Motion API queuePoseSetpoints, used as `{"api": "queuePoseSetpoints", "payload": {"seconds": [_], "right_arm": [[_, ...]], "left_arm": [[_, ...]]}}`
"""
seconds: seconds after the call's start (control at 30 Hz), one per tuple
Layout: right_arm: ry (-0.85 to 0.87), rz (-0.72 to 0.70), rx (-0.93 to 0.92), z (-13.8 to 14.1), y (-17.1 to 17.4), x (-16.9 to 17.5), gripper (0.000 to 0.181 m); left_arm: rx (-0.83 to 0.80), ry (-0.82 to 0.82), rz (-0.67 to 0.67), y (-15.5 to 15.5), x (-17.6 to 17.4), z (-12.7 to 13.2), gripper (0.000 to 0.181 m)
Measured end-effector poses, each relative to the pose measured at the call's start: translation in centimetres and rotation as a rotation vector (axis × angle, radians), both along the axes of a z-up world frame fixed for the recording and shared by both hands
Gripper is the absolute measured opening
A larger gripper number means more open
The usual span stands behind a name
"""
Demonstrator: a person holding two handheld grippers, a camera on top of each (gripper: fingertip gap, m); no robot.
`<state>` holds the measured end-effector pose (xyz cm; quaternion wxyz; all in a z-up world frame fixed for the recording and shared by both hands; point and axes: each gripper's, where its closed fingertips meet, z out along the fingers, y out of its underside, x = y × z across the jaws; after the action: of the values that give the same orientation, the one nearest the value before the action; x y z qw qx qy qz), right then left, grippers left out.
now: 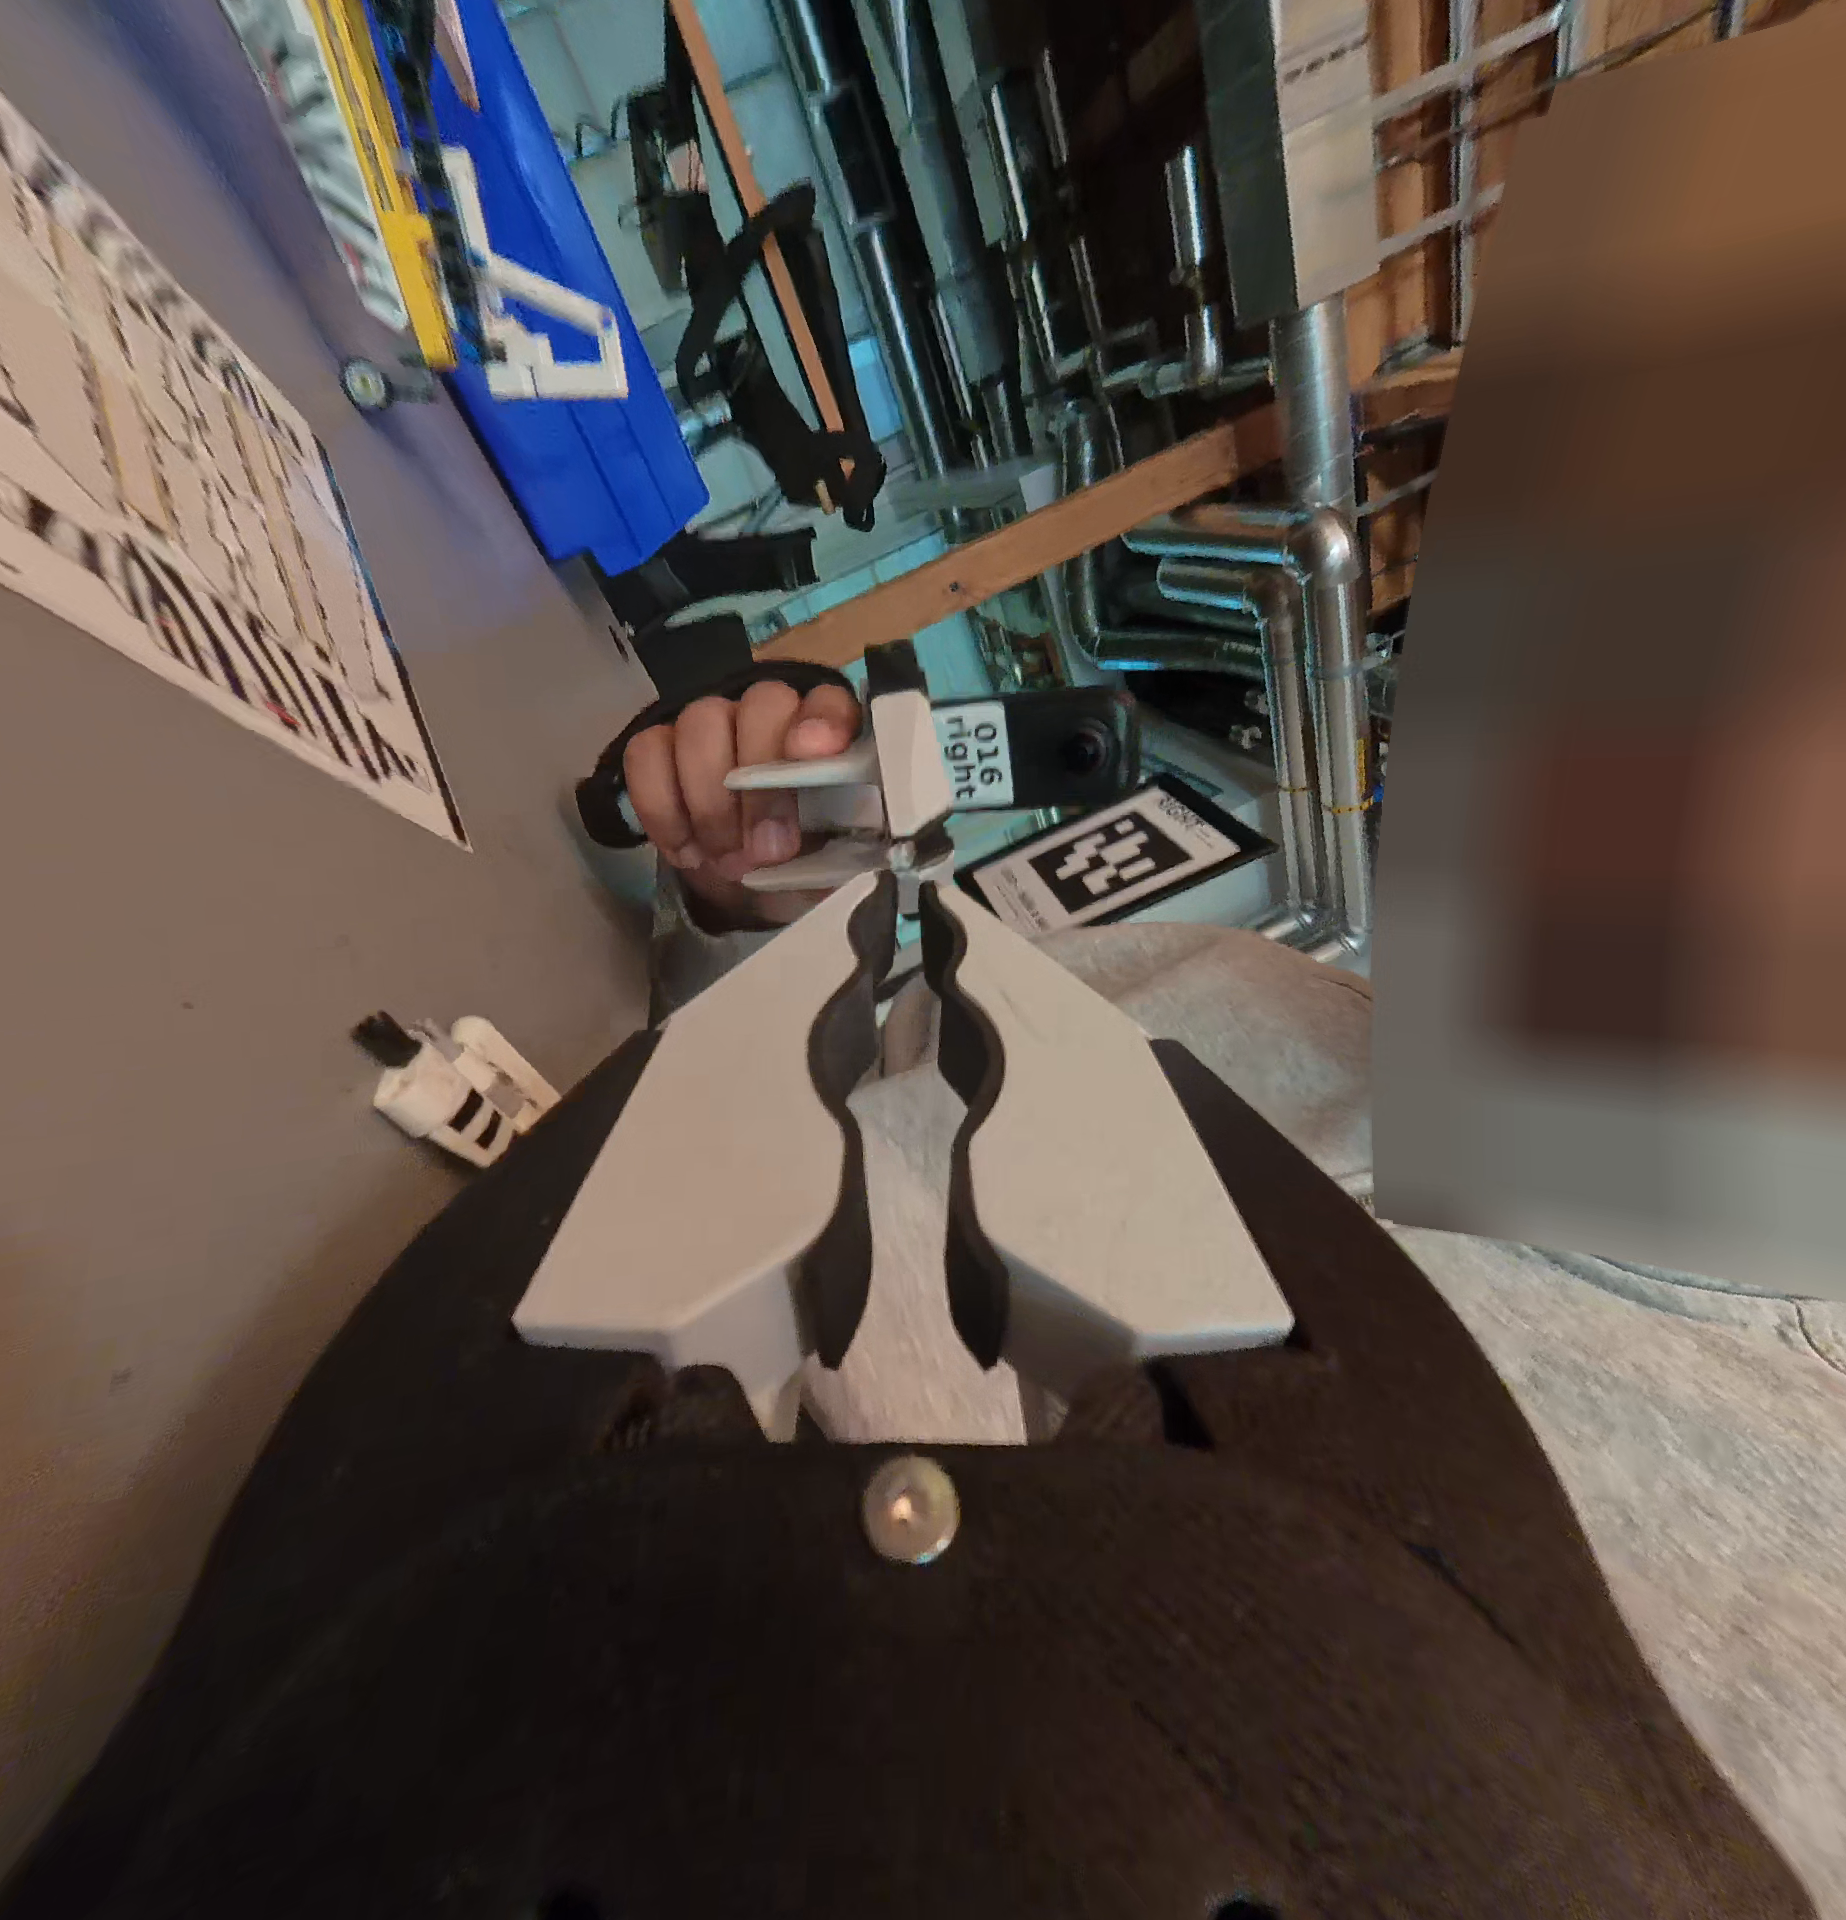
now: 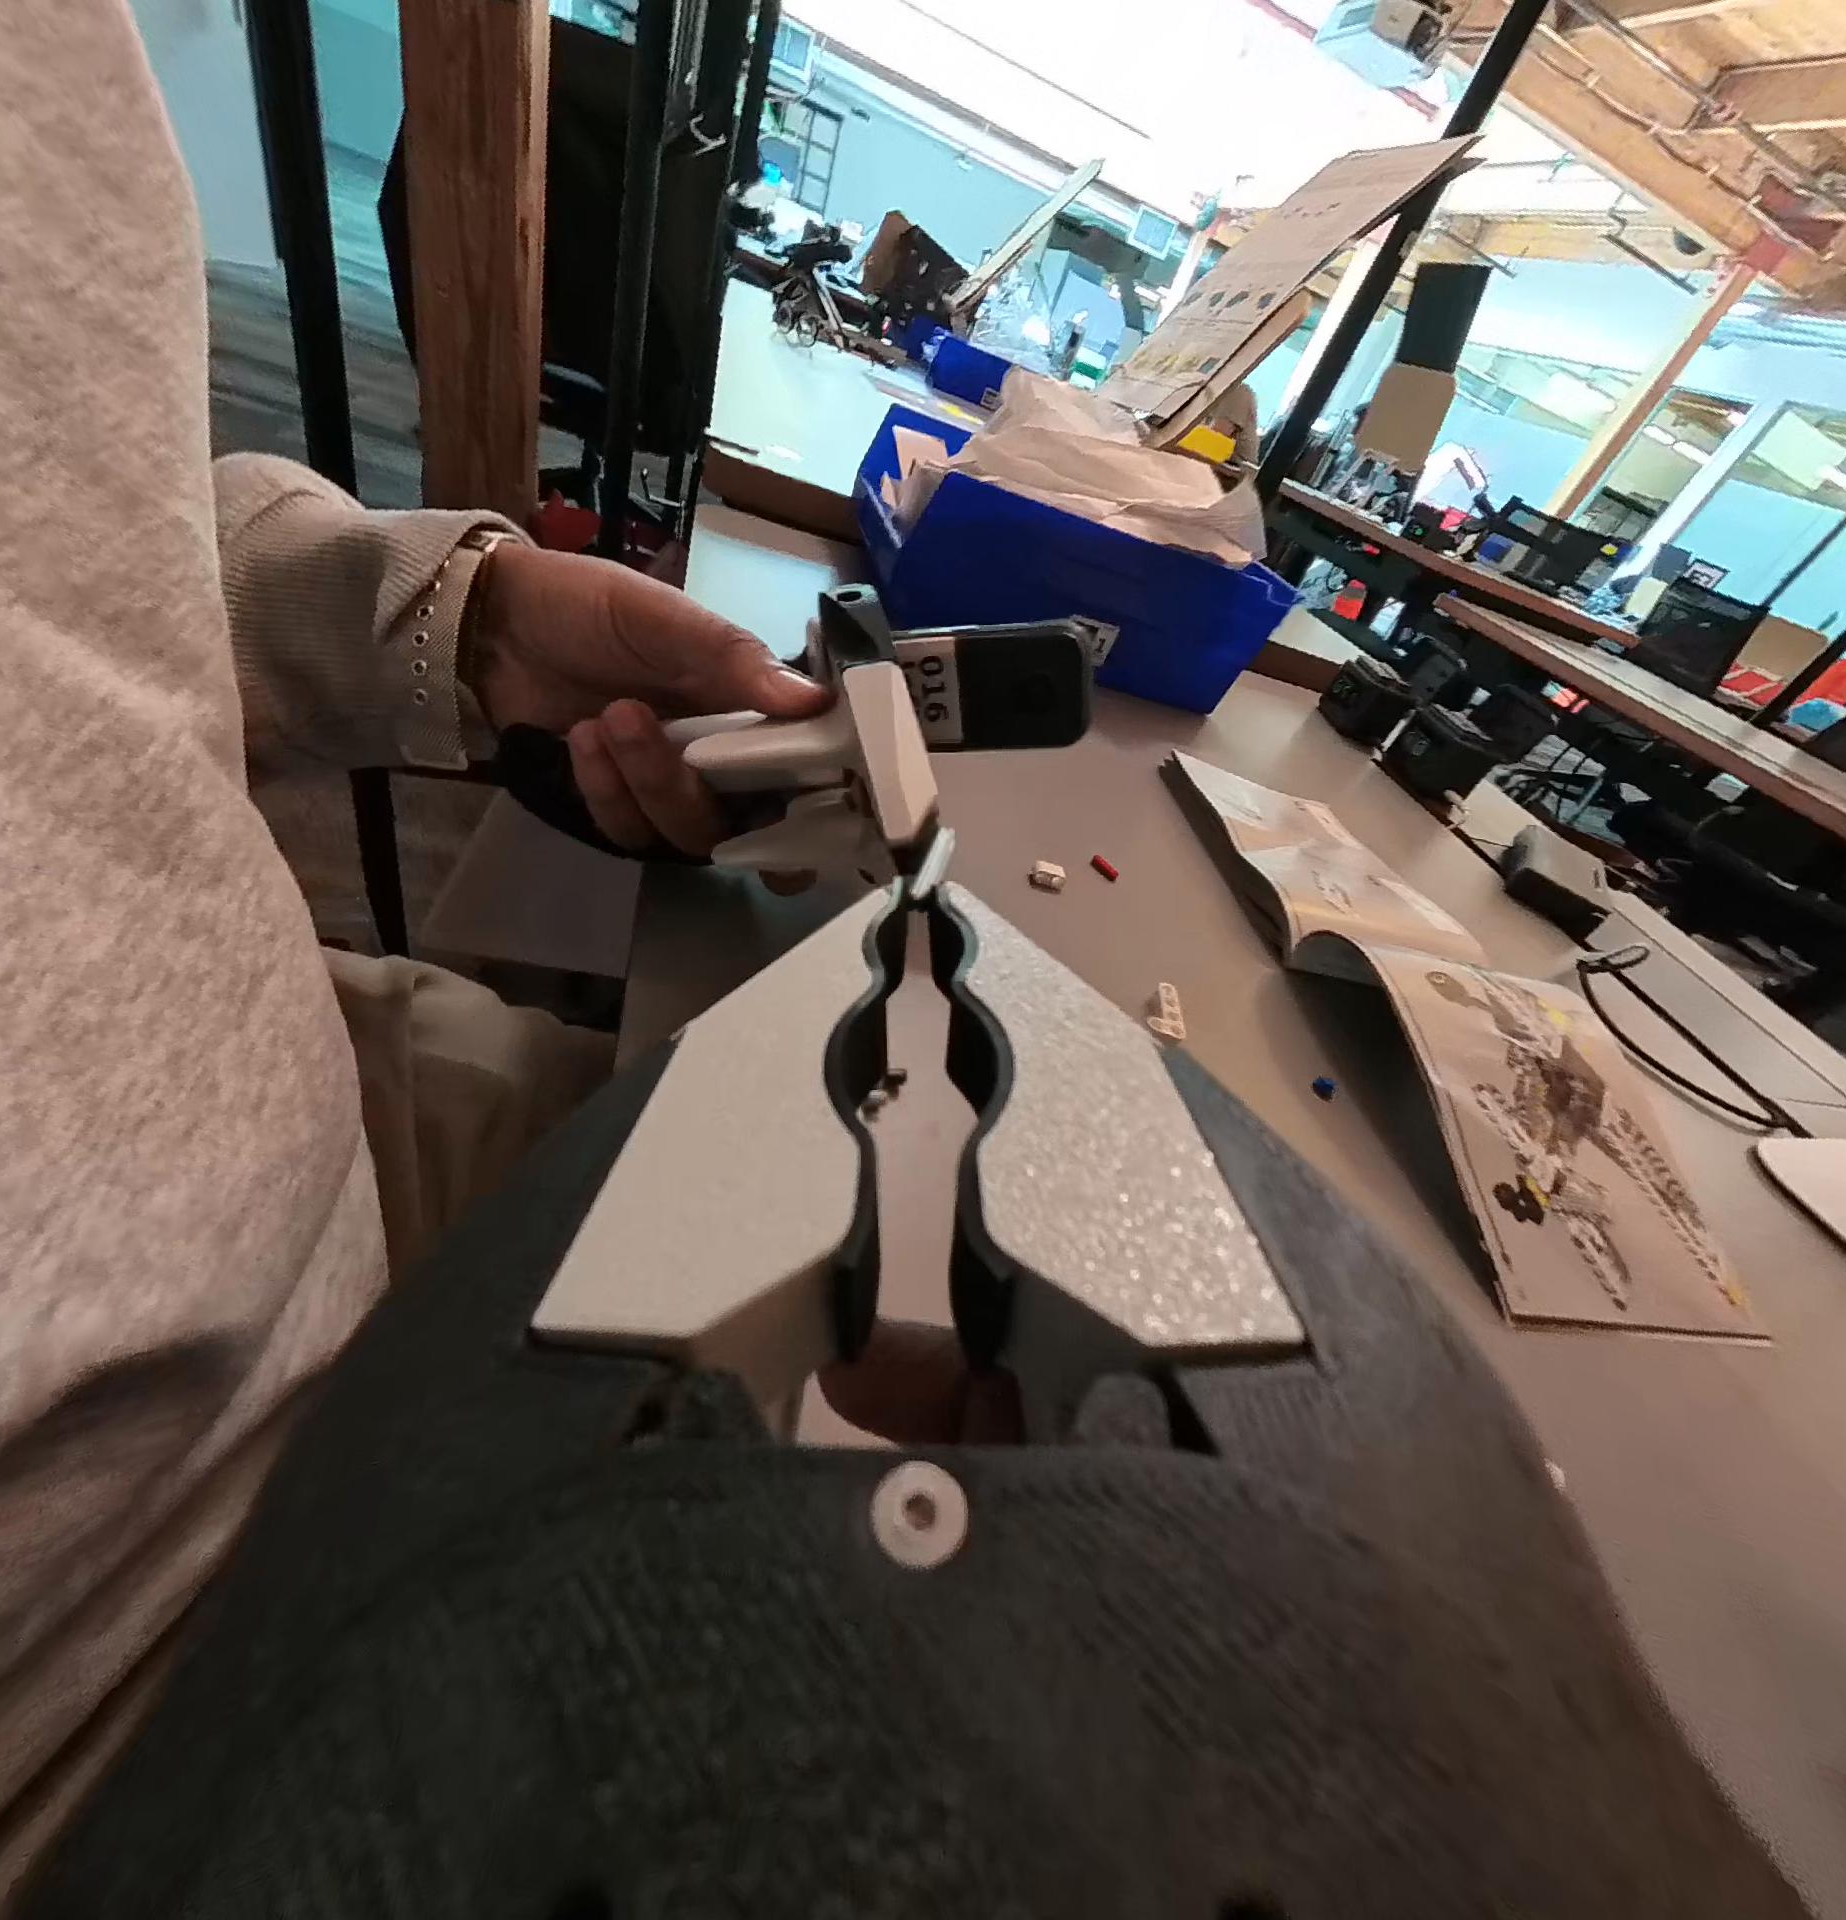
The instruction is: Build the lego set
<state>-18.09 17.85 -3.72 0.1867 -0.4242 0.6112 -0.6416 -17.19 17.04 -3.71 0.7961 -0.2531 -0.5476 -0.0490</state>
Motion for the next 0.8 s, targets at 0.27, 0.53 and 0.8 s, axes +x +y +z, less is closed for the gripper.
{"api": "queuePoseSetpoints", "payload": {"seconds": [0.27,0.53,0.8], "right_arm": [[0.02,-0.14,0.05,-1.2,-1.1,-2.2,0.002],[0.067,-0.242,0.229,-2.4,1.3,-2.0,0.002],[-0.071,-0.284,0.446,-5.2,3.8,1.0,0.002]], "left_arm": [[-0.461,-0.16,0.173,-2.0,1.2,-2.1,0.044],[-1.033,-0.386,0.13,-1.3,0.8,-6.2,0.088],[-1.259,-0.367,-0.137,1.4,0.0,-8.7,0.1]]}}
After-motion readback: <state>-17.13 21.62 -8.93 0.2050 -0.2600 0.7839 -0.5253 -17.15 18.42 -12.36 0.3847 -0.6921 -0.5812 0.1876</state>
